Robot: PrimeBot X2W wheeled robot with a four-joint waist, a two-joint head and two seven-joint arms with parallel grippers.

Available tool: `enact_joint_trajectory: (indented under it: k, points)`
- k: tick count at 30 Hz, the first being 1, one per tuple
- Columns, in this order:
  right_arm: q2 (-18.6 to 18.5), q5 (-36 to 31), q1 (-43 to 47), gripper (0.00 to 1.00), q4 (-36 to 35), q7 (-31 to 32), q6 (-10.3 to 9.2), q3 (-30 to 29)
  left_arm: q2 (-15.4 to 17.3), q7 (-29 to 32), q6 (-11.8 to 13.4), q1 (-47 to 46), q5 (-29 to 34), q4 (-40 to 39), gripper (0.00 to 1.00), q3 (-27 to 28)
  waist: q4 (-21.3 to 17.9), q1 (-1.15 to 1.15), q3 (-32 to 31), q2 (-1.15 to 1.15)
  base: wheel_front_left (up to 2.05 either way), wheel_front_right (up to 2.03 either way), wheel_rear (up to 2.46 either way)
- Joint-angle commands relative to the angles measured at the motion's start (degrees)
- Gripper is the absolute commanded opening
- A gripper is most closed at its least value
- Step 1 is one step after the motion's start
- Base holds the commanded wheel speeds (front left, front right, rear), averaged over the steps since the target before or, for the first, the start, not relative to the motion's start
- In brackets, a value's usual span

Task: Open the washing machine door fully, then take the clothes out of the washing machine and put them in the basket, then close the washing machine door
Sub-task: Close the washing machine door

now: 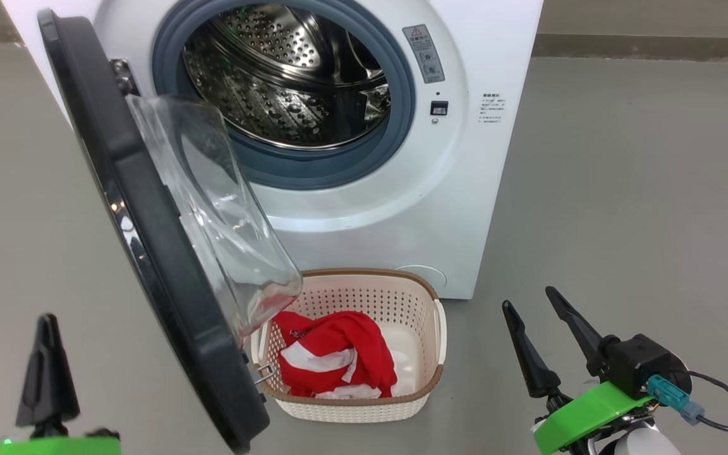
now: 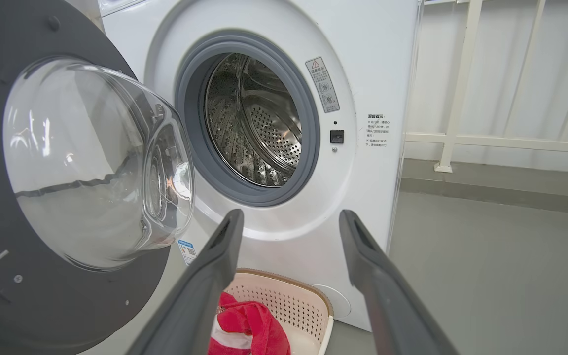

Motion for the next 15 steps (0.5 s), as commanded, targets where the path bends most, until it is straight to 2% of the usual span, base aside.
enact_joint_trajectory:
  k: [1, 5, 8, 11, 15]
  points:
    - [-0.11, 0.13, -1.37, 1.00, -1.43, -0.37, 0.36, 0.86, 0.52, 0.29, -0.46, -2.87, -3.80, -1.17, 0.00, 2.07, -0.06, 0.00, -0.10, 0.00, 0.00, 0.00, 0.00]
    - [-0.03, 0.26, -1.17, 1.00, -1.16, -0.37, 0.36, 1.18, 0.48, 7.35, -0.67, -5.30, -25.46, -2.81, 0.00, 1.81, -0.39, 0.00, -0.32, 0.00, 0.00, 0.00, 0.00]
    - [-0.01, 0.41, -1.04, 1.00, -1.01, -0.37, 0.36, 1.23, 0.47, 12.74, -0.27, -6.06, -36.68, -6.23, 0.00, 3.20, -0.64, 0.00, -0.37, 0.00, 0.00, 0.00, 0.00]
    - [0.02, 0.41, -0.94, 1.00, -0.83, -0.37, 0.36, 1.04, 0.47, 18.26, 2.77, -6.58, -47.54, -9.44, 0.00, 4.16, -0.79, 0.00, -0.35, 0.00, 0.00, 0.00, 0.00]
    - [0.06, 0.42, -1.06, 1.00, -0.69, -0.37, 0.36, 1.18, 0.54, 25.08, 8.42, -6.59, -54.78, -12.53, 0.00, 4.35, -1.03, 0.00, -0.14, 0.00, 0.00, 0.00, 0.00]
